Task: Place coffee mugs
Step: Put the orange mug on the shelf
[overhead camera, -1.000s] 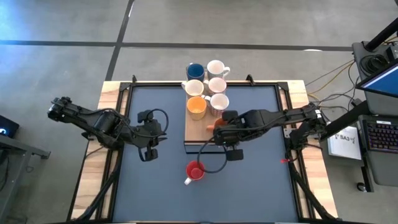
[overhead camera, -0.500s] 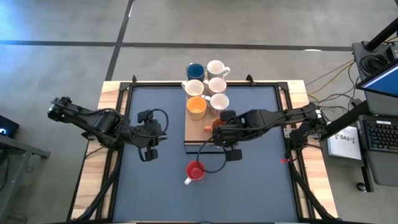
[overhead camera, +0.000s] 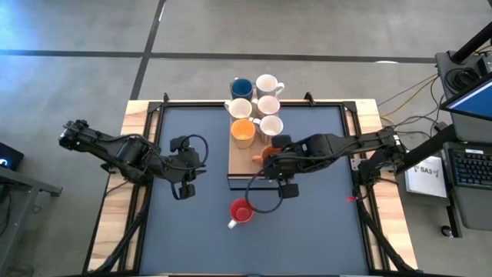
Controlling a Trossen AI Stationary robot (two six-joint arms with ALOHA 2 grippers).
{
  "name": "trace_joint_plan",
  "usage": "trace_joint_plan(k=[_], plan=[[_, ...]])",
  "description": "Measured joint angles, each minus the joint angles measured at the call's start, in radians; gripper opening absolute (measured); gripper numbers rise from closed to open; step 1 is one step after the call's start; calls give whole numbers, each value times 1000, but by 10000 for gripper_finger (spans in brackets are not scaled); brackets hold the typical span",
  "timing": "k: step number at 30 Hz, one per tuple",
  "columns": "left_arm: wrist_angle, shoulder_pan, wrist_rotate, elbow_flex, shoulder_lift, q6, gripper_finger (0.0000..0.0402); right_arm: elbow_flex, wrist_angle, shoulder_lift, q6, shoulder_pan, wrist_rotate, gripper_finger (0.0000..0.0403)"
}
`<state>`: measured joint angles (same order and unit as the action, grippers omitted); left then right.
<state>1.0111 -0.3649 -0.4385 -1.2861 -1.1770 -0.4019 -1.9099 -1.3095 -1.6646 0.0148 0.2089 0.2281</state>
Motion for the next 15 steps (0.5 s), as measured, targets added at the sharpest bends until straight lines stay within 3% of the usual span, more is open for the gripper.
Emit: trace_joint_plan(k=[15], plan=[[0, 0, 0, 0, 0, 0, 57, 0, 24, -4, -15, 0, -2, 61]])
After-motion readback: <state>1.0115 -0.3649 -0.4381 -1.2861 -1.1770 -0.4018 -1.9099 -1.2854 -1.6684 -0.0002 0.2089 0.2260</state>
